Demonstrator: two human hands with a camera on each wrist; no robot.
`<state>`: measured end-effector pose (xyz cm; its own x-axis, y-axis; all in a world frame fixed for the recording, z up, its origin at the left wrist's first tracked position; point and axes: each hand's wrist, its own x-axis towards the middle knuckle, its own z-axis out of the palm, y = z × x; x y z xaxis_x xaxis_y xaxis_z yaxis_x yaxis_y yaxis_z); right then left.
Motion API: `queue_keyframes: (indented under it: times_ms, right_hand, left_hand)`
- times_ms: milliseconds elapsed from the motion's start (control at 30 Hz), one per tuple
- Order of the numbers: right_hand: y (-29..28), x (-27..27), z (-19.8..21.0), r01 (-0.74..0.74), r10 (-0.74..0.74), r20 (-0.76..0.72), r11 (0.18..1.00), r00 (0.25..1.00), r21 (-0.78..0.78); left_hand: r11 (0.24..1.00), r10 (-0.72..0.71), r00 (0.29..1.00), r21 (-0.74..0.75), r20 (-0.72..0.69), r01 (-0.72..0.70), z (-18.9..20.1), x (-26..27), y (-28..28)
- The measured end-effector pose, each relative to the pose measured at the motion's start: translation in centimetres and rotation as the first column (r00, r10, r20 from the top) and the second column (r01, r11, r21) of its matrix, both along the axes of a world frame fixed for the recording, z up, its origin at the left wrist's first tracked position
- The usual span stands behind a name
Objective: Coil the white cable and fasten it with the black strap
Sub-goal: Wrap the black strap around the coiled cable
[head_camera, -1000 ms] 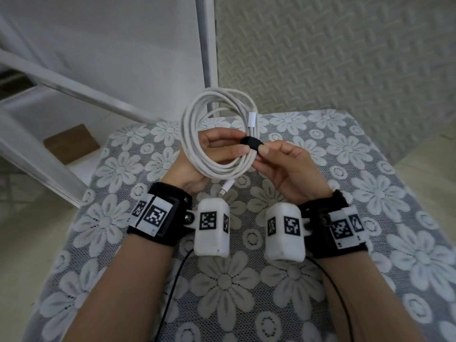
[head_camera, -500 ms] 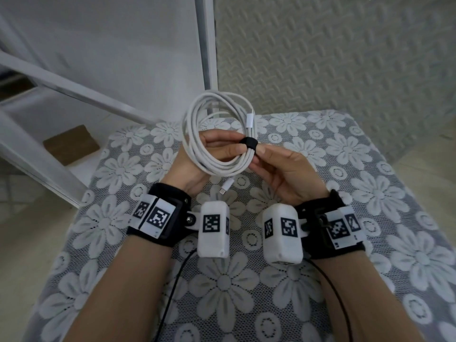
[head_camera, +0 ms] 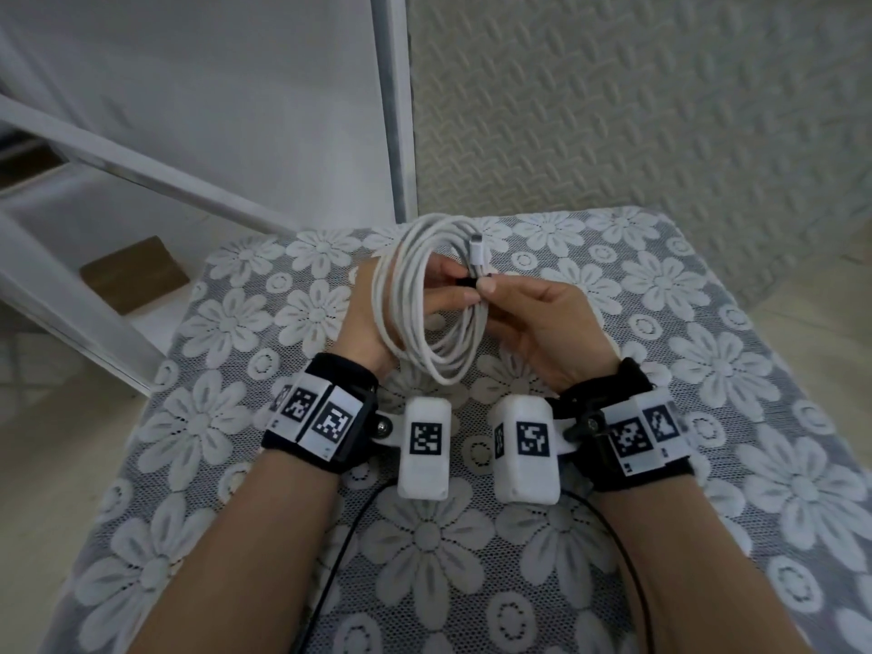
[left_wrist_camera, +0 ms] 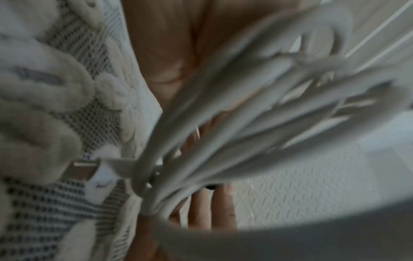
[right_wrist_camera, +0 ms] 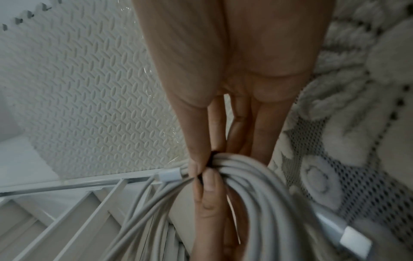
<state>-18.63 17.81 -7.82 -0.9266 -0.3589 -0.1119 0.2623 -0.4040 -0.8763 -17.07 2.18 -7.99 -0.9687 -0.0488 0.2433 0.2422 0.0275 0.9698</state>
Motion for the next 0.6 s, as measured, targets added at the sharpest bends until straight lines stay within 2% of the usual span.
queue_keyframes:
  times_ms: [133,367,500,600]
  right_hand:
    - [-0.1,-0.1,-0.2,-0.014,0.015,-0.045,0.999,0.999,0.032]
    - [0.0,-0.2,-0.6,-0.014,0.016,-0.05,0.999,0.999,0.034]
    - [0.0,-0.3,-0.6,-0.002,0.004,-0.054,1.0,0.999,0.025]
    - [0.2,-0.4,-0.4,-0.039,0.04,-0.049,0.999,0.998,0.02]
  left_hand:
    - [0.997,0.023,0.997,0.069,0.068,-0.028,-0.3,-0.3,-0.7]
    - [0.969,-0.073,0.986,0.244,0.148,0.035,0.0,-0.1,-0.9]
    - [0.924,-0.12,0.979,0.379,0.165,0.049,0.2,0.0,-0.9]
    - [0.932,-0.164,0.964,0.354,0.21,0.082,0.0,-0.3,-1.2]
